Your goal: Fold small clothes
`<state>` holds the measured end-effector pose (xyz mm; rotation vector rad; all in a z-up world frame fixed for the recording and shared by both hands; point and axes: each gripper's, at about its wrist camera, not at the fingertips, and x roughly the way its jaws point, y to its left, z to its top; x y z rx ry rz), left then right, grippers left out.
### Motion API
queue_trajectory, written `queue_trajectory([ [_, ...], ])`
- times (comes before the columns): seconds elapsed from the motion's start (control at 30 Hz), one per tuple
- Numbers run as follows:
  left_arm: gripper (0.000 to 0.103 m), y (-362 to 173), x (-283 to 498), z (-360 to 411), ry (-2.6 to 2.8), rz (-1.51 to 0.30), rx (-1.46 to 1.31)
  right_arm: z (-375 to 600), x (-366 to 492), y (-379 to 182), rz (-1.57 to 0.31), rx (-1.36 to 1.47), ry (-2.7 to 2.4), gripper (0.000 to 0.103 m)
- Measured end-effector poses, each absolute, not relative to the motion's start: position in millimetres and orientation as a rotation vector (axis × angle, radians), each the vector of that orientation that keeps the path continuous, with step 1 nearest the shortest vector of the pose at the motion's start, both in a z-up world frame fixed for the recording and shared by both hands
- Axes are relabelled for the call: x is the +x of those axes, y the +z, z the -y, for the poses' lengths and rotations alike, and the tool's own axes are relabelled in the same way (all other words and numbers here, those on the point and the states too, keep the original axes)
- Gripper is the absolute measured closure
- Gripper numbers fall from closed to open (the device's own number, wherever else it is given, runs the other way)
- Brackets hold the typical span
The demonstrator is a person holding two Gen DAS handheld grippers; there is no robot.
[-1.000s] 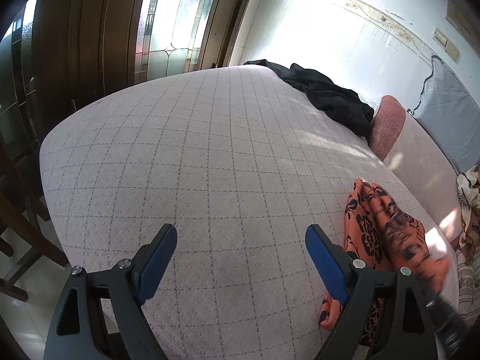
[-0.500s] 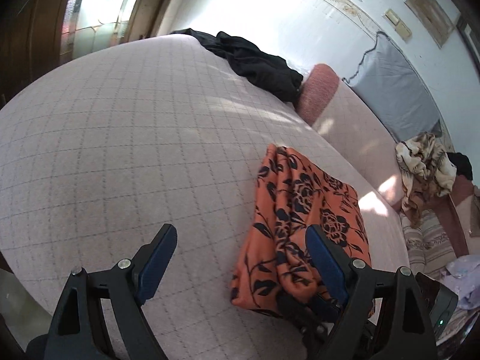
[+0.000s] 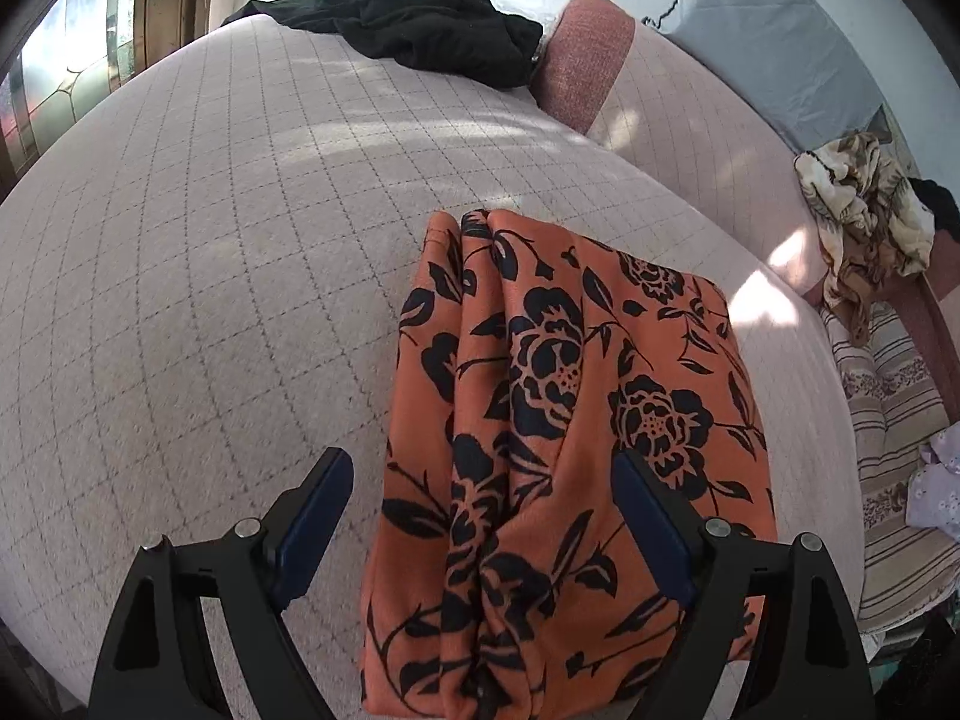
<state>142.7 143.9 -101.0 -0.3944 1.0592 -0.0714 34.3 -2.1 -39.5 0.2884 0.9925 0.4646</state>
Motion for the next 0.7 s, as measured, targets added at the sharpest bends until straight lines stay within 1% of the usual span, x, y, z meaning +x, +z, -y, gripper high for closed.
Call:
queue_trajectory([
  [0.17,0.016,-110,161,-141,-0.087,-1.089,-0.39,24,40,-38,-0.971,0.344,0.441,0.03],
  [0.2,0.027,-113,164,-142,-0.096,-1.097,-0.399,28,41,-39,-0.971,0.353,0.44,0.03],
  [0.23,0.042,-117,168,-142,-0.111,-1.112,-0.408,30,42,-40,-0.97,0.362,0.44,0.03],
  [0.27,0.05,-119,170,-144,-0.123,-1.121,-0.425,33,43,-41,-0.97,0.369,0.44,0.03],
  [0.3,0.066,-119,171,-145,-0.14,-1.123,-0.439,34,43,-42,-0.971,0.375,0.44,0.03],
  [0.33,0.076,-115,171,-145,-0.139,-1.118,-0.431,36,44,-44,-0.971,0.378,0.441,0.03],
  [0.4,0.086,-97,166,-142,-0.135,-1.071,-0.395,37,46,-44,-0.97,0.379,0.44,0.03],
  [0.5,0.087,-66,141,-137,-0.127,-0.954,-0.339,40,47,-43,-0.966,0.381,0.427,0.03],
  [0.53,0.087,-66,135,-138,-0.125,-0.942,-0.341,41,47,-43,-0.965,0.382,0.421,0.03],
  [0.6,0.085,-83,134,-142,-0.104,-0.968,-0.327,42,47,-43,-0.966,0.381,0.414,0.03],
  [0.63,0.075,-99,138,-147,-0.093,-1.008,-0.342,42,48,-45,-0.973,0.38,0.414,0.03],
  [0.67,0.067,-113,142,-153,-0.092,-1.044,-0.375,41,48,-46,-0.978,0.378,0.416,0.031],
  [0.7,0.049,-117,141,-162,-0.077,-1.036,-0.427,39,48,-46,-0.98,0.368,0.418,0.03],
])
